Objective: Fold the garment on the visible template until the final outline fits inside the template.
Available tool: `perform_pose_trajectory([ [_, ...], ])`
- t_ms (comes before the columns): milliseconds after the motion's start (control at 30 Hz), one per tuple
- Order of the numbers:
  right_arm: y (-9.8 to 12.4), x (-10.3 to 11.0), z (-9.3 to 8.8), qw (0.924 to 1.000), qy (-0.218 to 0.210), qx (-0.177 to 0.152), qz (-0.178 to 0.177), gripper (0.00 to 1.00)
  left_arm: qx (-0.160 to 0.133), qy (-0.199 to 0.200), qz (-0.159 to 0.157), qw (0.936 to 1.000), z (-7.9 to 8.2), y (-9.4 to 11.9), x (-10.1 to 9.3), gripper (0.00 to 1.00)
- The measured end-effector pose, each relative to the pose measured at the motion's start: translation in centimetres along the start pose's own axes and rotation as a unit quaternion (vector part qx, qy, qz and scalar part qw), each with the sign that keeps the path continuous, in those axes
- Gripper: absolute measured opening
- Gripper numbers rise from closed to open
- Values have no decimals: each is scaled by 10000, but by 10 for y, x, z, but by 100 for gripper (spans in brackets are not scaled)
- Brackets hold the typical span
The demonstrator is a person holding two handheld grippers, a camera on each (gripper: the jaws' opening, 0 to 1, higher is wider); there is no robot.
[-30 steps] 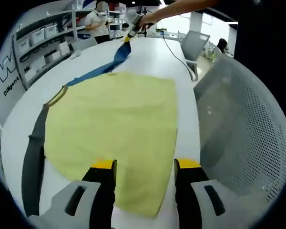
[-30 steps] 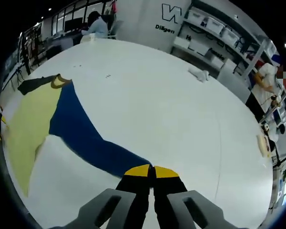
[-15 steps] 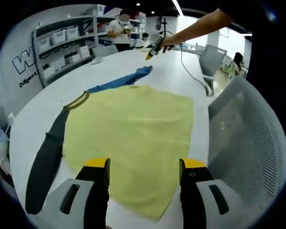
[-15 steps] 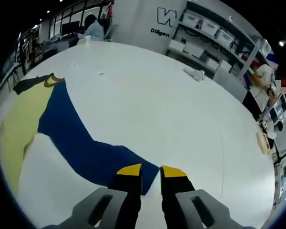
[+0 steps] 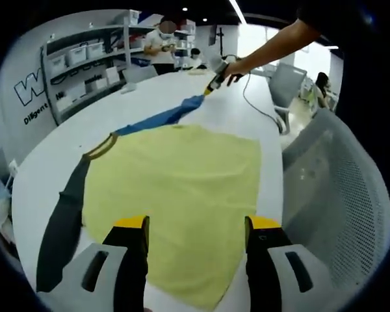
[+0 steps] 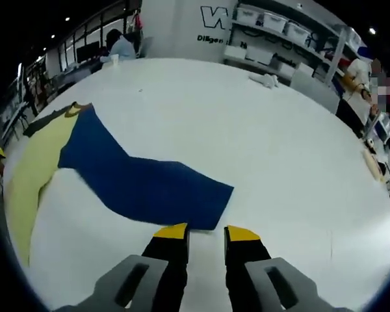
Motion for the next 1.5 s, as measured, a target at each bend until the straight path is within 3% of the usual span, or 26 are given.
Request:
perform_pose_trajectory([
  [233, -6, 1, -3, 9996, -174, -45, 205, 23, 77, 34, 59, 9999, 0, 7, -2, 58],
  [333, -5, 4, -2, 9994, -173, -145, 268, 20, 143, 28, 57, 9999, -1, 10, -2, 58],
  [500, -4, 5, -3, 9994, 111, -247, 221, 0, 187, 15, 58, 9998, -2, 10, -1, 57],
  [767, 14, 7, 11, 9978, -26, -540, 376, 0, 132, -51, 19, 9999, 4, 6, 2, 57],
  [1167, 39, 9, 27, 9957, -229, -674, 599, 0, 28, -121, 77, 9999, 5, 8, 5, 57],
  [1500, 27, 7, 2, 9979, 50, -449, 463, 0, -32, -123, 58, 9999, 4, 5, -1, 57],
])
Point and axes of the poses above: the point that each gripper's makers call its tool centre point, and the gripper's own axes: y roughly backward along the fingers, x roughly to its left, z roughly out of its top, the point moved 7 cm from there along y, roughly backward along the fingers, and after that the axes turned 10 degrees about -z, right-handed, at the moved point
